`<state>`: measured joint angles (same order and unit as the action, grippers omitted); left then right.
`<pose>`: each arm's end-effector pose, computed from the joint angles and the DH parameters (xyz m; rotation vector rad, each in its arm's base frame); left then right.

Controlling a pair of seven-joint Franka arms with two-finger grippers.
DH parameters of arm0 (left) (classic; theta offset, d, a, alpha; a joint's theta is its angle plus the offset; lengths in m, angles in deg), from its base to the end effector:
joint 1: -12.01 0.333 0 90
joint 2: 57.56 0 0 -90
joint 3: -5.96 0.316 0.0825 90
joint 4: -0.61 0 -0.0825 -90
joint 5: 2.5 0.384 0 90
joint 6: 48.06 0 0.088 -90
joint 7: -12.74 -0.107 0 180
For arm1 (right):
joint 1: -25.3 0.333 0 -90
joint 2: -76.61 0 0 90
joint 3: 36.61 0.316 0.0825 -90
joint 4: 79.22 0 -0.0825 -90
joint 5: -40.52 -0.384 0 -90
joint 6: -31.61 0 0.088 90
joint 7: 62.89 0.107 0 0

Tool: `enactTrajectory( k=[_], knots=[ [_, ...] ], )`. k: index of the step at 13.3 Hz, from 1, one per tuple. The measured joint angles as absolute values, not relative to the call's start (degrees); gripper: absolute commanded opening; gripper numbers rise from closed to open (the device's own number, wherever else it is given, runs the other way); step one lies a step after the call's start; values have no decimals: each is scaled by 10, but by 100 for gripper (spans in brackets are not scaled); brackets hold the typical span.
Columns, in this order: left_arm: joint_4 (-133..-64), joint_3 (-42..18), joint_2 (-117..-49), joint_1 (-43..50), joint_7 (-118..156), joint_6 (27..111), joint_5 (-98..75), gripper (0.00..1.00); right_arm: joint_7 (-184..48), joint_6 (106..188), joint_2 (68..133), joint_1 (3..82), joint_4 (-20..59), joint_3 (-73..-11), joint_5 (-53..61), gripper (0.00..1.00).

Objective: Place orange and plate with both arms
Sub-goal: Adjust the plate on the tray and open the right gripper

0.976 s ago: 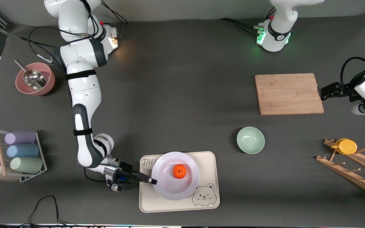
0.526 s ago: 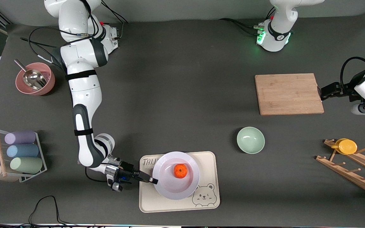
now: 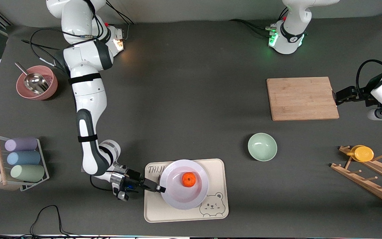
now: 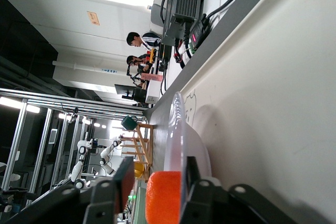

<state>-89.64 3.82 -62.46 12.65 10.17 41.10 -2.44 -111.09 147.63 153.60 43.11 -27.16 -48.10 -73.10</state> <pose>0.5752 -0.0141 0.5729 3.1322 -0.1114 -0.1638 0.7615 0.2111 0.0824 -1.7348 0.1471 -0.3862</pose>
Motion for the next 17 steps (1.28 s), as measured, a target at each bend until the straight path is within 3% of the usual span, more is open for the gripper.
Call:
enactTrajectory(
  k=[9, 17],
  knots=[
    [-896, 38, -625, 126, 102, 409, -24, 100, -1106, 1493, 1522, 427, -285, -483, -727, 100],
    [-896, 38, -625, 126, 102, 408, -24, 100, -1070, 1526, 1471, 427, -280, -490, -612, 100]
  ],
)
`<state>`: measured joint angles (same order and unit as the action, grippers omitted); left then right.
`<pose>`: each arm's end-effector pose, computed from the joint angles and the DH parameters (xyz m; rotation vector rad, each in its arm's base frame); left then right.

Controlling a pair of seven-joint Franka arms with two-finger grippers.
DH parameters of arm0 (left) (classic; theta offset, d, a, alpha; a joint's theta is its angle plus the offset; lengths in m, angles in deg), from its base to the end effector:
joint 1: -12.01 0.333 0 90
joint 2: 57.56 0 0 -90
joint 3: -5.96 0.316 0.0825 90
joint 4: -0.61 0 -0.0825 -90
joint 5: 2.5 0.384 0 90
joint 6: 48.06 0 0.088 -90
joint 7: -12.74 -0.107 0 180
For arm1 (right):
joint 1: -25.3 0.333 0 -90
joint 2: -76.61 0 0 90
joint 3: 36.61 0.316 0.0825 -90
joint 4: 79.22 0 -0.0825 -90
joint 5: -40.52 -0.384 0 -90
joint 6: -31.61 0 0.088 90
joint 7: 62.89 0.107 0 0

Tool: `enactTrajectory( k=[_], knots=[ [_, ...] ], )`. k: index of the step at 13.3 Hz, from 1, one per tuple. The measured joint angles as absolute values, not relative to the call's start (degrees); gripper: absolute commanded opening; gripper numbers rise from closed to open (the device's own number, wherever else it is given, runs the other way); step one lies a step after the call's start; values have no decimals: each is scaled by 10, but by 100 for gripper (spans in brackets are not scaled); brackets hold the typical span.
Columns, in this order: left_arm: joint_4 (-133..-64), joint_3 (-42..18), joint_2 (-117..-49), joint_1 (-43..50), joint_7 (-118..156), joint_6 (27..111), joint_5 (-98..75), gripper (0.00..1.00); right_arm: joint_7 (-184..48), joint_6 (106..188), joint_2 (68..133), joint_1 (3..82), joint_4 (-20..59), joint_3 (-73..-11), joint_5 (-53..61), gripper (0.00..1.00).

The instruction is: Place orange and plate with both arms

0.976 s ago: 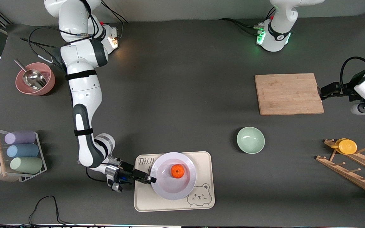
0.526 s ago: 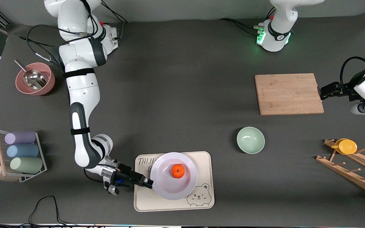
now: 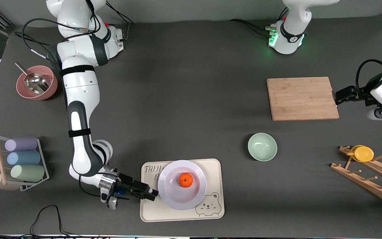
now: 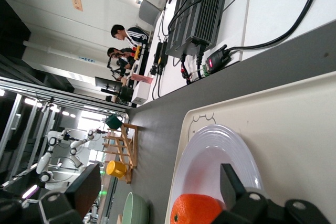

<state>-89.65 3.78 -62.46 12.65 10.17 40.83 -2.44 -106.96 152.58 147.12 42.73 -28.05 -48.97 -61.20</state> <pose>0.5746 -0.0145 0.5725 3.1317 -0.1125 -0.1715 0.7882 0.1985 0.1688 -1.8852 0.0389 -0.4616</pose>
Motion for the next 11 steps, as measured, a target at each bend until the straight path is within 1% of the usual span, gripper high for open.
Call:
enactTrajectory(
  k=[4, 8, 11],
  knots=[
    [-897, 38, -625, 126, 102, 408, -24, 100, -1017, 1530, 1421, 426, -246, -499, -506, 100],
    [-897, 38, -625, 126, 101, 408, -24, 100, -970, 1530, 1346, 426, -169, -501, -397, 100],
    [-897, 38, -625, 126, 101, 408, -24, 100, -917, 1530, 1284, 426, -107, -501, -282, 100]
  ],
)
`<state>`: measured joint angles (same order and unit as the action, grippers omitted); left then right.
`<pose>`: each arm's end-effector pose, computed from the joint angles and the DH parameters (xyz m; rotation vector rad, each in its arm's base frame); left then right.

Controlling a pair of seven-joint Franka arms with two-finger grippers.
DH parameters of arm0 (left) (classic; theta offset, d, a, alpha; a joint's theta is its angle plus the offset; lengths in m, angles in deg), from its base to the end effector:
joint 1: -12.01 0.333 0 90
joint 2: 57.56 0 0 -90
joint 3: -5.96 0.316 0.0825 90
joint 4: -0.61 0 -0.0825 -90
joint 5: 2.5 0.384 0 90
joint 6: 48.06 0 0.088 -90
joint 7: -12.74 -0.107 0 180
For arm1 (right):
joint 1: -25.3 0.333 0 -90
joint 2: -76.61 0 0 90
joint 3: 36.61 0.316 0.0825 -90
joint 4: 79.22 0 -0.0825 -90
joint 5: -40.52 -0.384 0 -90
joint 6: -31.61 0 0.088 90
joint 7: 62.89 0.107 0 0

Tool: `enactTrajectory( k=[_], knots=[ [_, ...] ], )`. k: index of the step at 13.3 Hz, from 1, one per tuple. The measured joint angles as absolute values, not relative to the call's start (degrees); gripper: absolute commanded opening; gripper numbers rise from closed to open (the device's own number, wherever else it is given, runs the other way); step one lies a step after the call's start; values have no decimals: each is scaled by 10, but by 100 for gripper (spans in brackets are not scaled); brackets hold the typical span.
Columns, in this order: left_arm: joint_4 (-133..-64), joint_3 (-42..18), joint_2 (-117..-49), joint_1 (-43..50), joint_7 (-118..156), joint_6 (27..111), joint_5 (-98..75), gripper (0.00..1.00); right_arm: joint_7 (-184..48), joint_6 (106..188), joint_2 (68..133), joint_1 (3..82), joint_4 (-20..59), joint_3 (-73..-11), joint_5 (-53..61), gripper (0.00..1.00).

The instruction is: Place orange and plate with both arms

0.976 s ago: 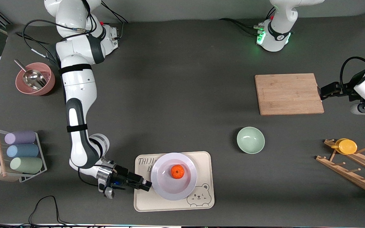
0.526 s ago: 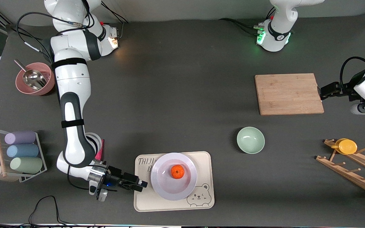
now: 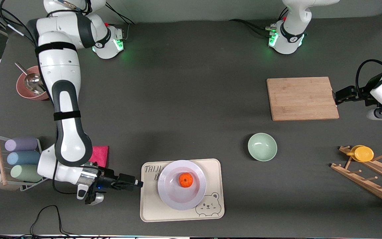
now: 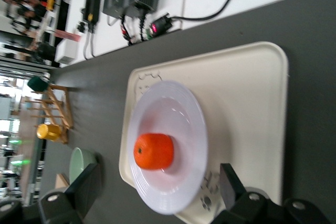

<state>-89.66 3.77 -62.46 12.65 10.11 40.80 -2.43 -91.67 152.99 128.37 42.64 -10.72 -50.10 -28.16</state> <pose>0.5746 -0.0146 0.5724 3.1317 -0.1144 -0.1726 0.7640 0.1504 0.2652 -2.3118 -0.0300 -0.2785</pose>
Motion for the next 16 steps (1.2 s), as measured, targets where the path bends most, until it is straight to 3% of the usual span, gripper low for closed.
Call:
enactTrajectory(
  k=[11, 16],
  knots=[
    [-897, 38, -625, 126, 101, 407, -24, 100, -785, 1525, 1035, 431, 106, -504, 116, 100],
    [-896, 38, -625, 126, 101, 406, -24, 100, -689, 1417, 929, 431, 139, -510, 252, 100]
  ],
)
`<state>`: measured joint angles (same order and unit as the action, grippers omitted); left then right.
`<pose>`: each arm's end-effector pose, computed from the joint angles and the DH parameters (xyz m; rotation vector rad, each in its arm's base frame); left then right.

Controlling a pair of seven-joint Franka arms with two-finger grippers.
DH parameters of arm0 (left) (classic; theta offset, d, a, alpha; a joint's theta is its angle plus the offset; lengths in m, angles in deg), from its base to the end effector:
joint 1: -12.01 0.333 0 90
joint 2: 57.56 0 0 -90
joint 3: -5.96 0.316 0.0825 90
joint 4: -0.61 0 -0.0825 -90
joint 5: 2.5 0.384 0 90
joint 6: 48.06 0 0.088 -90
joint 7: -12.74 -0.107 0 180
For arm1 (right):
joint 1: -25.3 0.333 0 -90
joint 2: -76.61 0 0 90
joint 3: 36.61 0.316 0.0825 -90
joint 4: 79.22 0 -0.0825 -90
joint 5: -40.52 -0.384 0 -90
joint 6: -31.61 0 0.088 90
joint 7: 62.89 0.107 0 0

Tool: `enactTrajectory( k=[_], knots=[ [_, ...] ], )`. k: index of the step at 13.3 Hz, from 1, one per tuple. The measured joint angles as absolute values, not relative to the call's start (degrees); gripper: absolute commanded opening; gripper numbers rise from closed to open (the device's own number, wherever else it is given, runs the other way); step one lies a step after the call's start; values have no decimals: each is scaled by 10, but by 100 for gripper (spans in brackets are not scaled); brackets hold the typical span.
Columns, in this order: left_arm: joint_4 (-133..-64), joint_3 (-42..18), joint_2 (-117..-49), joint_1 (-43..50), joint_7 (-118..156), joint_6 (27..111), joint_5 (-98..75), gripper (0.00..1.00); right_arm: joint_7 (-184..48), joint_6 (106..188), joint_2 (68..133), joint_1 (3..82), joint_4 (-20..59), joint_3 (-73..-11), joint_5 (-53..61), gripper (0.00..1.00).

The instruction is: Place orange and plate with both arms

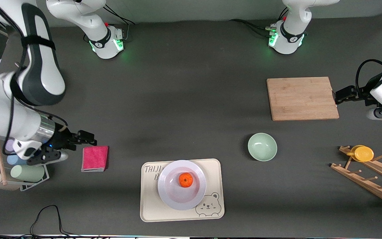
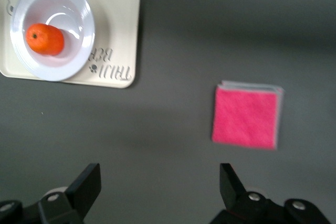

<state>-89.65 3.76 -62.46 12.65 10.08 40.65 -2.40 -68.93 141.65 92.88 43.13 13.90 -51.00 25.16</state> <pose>0.5743 -0.0146 0.5723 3.1319 -0.1156 -0.1765 0.6428 0.0728 0.4638 -2.9560 -0.1277 -0.0386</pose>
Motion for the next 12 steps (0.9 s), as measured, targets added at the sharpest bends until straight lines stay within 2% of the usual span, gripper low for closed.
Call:
enactTrajectory(
  k=[5, 9, 12],
  knots=[
    [-896, 38, -625, 126, 101, 406, -24, 100, -592, 1315, 856, 432, 149, -510, 305, 100],
    [-896, 37, -625, 126, 101, 406, -24, 100, -583, 1281, 822, 458, 150, -509, 370, 100],
    [-896, 37, -625, 126, 101, 406, -24, 100, -559, 1259, 805, 461, 151, -513, 377, 100]
  ],
)
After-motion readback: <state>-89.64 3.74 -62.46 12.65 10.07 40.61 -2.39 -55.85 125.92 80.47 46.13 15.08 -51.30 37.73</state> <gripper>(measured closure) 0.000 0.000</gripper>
